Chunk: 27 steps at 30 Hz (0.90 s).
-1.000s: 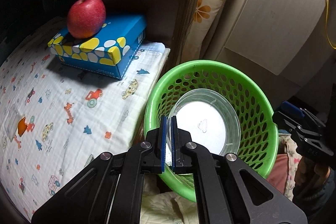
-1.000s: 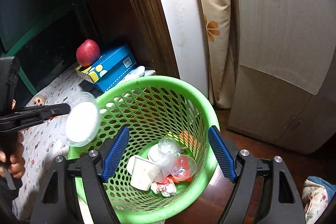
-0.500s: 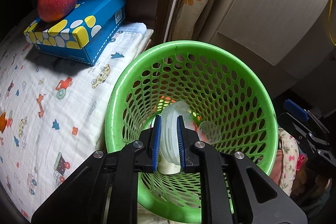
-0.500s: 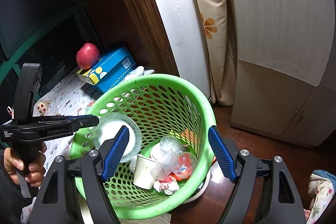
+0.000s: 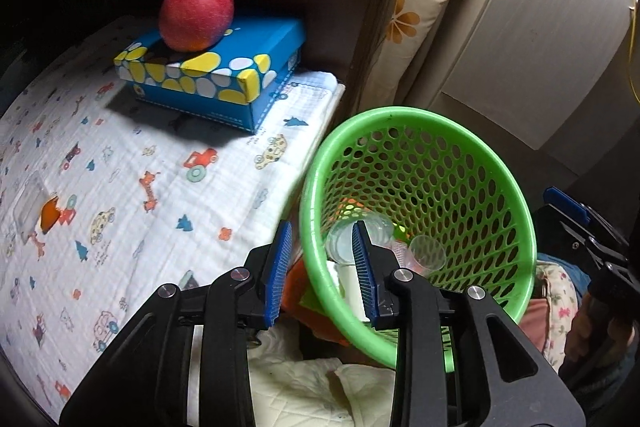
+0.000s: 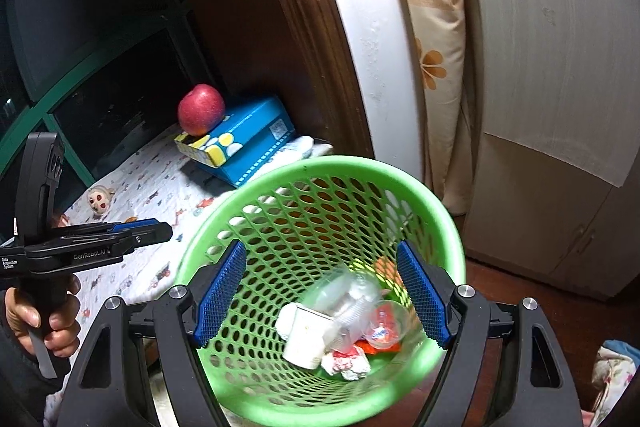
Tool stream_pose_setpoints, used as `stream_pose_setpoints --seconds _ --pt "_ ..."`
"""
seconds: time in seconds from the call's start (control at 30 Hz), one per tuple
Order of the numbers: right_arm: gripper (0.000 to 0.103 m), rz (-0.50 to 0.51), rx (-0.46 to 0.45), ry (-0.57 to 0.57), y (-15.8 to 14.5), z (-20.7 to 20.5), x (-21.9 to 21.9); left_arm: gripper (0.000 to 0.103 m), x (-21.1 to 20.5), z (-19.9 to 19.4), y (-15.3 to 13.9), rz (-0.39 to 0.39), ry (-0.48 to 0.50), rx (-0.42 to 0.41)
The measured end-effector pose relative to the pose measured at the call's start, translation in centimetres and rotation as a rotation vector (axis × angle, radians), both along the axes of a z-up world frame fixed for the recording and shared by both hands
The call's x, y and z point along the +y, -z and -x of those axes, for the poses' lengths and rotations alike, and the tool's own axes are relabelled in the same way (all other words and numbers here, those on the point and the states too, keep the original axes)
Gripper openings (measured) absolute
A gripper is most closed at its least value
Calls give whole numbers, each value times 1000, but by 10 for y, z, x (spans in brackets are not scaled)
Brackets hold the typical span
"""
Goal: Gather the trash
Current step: 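Move both open tools back over the table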
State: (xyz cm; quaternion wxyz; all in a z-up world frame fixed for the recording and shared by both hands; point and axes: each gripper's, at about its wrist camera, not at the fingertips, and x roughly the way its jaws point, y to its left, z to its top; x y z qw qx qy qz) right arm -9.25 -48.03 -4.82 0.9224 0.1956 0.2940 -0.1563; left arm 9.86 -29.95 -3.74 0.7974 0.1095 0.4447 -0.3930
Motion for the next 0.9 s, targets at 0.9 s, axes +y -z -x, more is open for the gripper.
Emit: stream_pose_setpoints --seconds 0.9 --pt "75 29 37 -336 -13 -134 137 48 210 -138 17 -122 -445 -92"
